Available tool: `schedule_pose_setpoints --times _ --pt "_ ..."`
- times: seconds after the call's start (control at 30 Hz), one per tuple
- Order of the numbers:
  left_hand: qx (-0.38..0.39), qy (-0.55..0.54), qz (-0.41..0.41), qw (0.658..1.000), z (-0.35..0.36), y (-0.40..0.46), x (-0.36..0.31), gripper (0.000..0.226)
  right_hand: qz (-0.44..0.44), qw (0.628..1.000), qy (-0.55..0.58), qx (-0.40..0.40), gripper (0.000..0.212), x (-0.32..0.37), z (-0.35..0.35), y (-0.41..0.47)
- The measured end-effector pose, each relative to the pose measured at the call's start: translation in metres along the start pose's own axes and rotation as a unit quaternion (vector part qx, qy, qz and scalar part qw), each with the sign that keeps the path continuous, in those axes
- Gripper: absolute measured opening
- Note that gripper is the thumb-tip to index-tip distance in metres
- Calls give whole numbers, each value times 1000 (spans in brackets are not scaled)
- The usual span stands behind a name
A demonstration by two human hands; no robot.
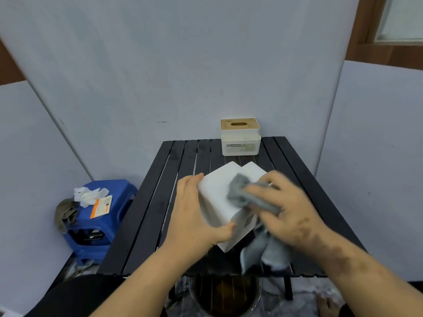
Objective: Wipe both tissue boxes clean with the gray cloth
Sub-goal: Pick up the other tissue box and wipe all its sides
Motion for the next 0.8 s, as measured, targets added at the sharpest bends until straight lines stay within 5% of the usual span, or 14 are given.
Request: schedule_pose_setpoints --times 0.07,0.17,0.43,0.63,0.8 --pt "2 15 10 1000 0 -1 -4 112 86 992 29 -92 36 -24 -22 5" --pt "8 31 28 999 1 -4 -7 111 169 977 2 -127 32 -40 -30 10" --pt "6 -30 54 998 3 -10 -13 116 -12 997 -74 30 31 32 20 23" --pt "28 -11 56 998 3 -14 -12 118 185 976 -52 -104 26 -34 -31 30" --pt "42 -15 56 997 4 -13 -10 117 221 962 -2 -159 27 -43 -34 15"
Point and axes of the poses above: each hand's wrist, its own y-axis towards the middle knuckle, its own z-axis out of the palm, x = y × z, the point moved 2 cm from there along y, towards the middle knuckle, and after that the axes turned 10 degrees about y, right-handed, at the moved point
